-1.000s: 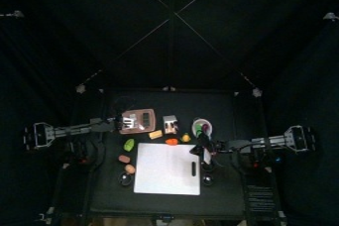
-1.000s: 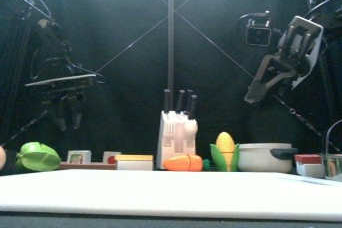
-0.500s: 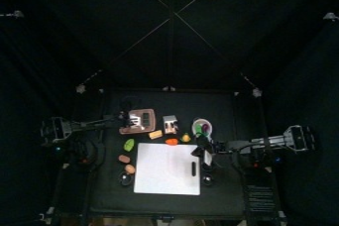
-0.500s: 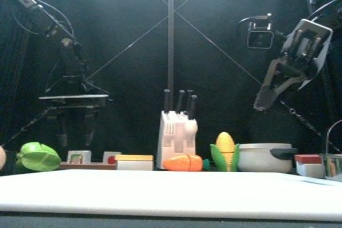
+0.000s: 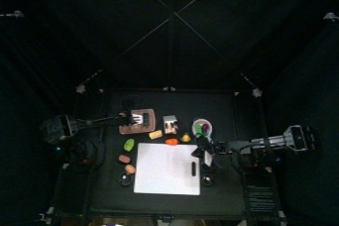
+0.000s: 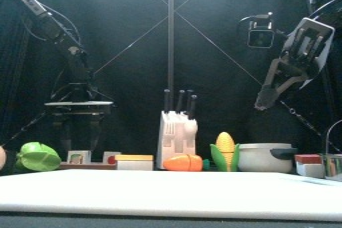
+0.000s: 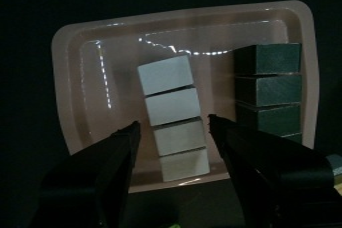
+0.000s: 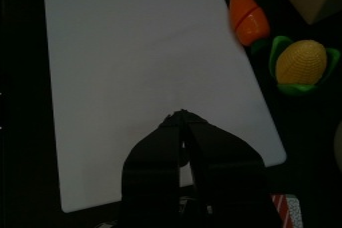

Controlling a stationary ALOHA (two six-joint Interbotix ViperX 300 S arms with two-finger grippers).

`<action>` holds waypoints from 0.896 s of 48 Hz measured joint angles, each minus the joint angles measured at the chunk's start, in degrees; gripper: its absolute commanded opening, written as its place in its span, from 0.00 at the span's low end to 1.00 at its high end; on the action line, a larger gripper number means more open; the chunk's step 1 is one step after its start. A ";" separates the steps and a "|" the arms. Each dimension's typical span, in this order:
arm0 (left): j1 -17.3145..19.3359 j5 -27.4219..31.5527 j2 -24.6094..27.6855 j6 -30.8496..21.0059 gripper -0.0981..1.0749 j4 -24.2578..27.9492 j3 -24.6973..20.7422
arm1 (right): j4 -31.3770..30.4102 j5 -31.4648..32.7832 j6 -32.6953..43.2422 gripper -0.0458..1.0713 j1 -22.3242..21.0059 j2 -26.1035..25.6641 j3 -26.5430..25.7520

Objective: Grab white sushi roll

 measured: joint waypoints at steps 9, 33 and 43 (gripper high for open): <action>0.18 -0.79 0.62 0.00 0.86 0.00 0.00 | 0.09 0.00 0.00 0.05 0.35 0.18 0.00; 0.79 -1.05 4.83 -0.35 0.83 0.00 -0.44 | 0.09 0.00 0.09 0.05 0.53 0.97 0.00; 0.79 -1.23 5.01 -0.44 0.70 0.00 -0.44 | 0.09 0.00 0.09 0.05 0.70 0.97 0.00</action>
